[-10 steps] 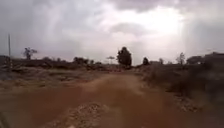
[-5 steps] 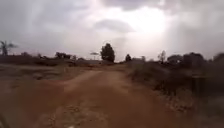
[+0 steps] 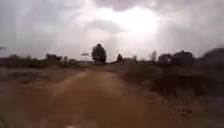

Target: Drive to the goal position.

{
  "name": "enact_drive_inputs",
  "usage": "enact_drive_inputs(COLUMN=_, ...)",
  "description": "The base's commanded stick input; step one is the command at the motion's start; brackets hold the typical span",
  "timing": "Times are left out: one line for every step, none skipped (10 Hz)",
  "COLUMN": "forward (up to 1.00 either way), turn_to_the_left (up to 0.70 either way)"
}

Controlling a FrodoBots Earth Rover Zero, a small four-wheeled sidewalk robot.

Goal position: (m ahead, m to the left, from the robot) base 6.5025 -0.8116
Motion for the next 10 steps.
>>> enact_drive_inputs(forward=0.50, turn_to_the_left=0.00)
enact_drive_inputs(forward=0.50, turn_to_the_left=0.00)
enact_drive_inputs(forward=0.50, turn_to_the_left=0.00)
enact_drive_inputs(forward=0.50, turn_to_the_left=0.00)
enact_drive_inputs(forward=0.50, turn_to_the_left=0.00)
enact_drive_inputs(forward=0.50, turn_to_the_left=0.00)
enact_drive_inputs(forward=0.50, turn_to_the_left=0.00)
enact_drive_inputs(forward=0.50, turn_to_the_left=0.00)
enact_drive_inputs(forward=0.50, turn_to_the_left=0.00)
enact_drive_inputs(forward=0.50, turn_to_the_left=0.17)
